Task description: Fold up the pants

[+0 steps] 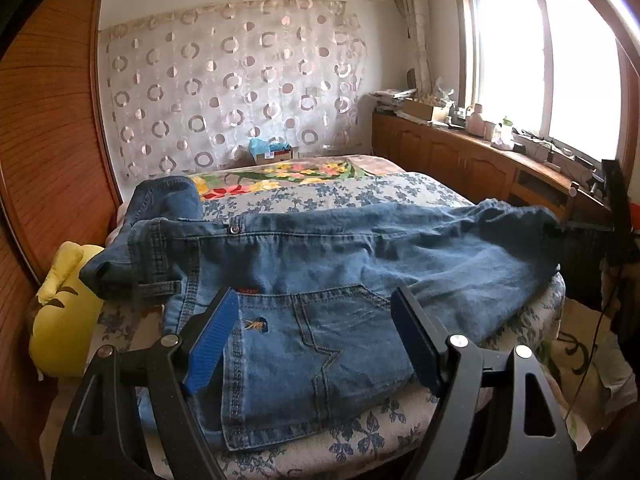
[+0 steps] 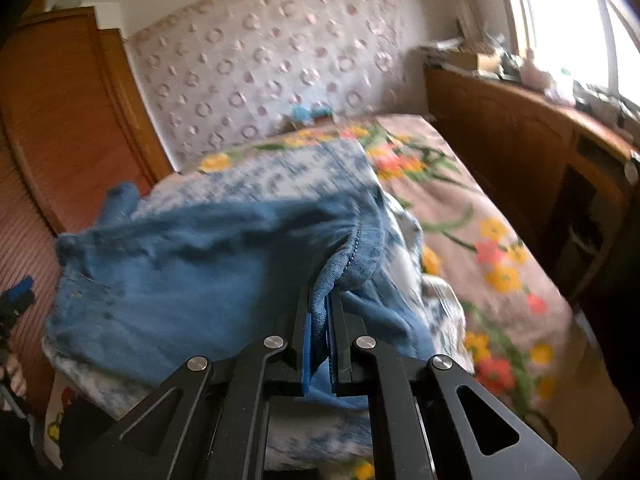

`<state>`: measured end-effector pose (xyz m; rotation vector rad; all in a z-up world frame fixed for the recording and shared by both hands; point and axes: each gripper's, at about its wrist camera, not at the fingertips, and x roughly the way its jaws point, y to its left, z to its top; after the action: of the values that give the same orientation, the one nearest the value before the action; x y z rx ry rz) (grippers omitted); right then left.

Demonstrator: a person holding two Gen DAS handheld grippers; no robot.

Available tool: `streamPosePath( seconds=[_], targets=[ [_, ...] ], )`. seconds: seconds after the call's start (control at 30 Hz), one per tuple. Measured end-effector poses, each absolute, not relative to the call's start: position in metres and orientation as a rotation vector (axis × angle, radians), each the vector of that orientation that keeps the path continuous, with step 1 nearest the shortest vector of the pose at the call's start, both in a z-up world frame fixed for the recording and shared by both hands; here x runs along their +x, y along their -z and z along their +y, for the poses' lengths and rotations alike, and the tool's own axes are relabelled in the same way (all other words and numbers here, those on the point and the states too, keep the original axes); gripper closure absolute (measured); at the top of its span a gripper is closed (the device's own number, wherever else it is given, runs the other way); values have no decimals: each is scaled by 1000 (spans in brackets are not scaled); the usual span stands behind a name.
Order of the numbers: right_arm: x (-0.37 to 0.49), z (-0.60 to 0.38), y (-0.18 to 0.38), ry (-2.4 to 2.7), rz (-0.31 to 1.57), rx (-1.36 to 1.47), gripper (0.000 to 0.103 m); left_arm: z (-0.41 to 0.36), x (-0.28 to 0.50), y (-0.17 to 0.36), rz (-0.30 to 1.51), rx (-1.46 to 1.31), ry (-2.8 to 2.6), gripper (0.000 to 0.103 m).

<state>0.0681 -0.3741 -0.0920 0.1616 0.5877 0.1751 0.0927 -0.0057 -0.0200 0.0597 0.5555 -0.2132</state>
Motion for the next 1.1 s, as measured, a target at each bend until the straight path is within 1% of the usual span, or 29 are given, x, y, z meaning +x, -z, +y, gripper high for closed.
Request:
streamPosePath(
  seconds=[0.23, 0.53, 0.67, 0.73, 0.77, 0.8, 0.87, 0.9, 0.93, 1.1],
  targets=[
    [59, -323, 50, -297, 515, 79, 98, 9, 82, 19, 553, 59, 217, 24],
    [47, -206, -10, -541, 402, -65, 98, 47, 67, 18, 538, 15, 157, 24],
    [40, -162, -23, -653, 377, -89, 98, 68, 61, 18, 541, 0, 116, 24],
    [39, -145, -22, -688, 396, -118, 97, 76, 60, 18, 550, -14, 104, 24],
    [38, -135, -20, -689, 412, -147, 91, 80, 60, 18, 551, -18, 102, 24],
    [38, -131, -18, -685, 423, -169, 87, 82, 59, 18, 548, -18, 98, 24],
    [40, -129, -14, -682, 434, -205, 67, 83, 60, 19, 546, -13, 91, 24],
    [38, -131, -13, -681, 433, -208, 63, 83, 60, 20, 549, -15, 89, 24],
    [39, -132, -13, -677, 435, -206, 60, 82, 61, 21, 552, -17, 91, 24],
    [42, -152, -12, -617, 461, -180, 60, 68, 66, 25, 567, -2, 123, 24]
  ],
)
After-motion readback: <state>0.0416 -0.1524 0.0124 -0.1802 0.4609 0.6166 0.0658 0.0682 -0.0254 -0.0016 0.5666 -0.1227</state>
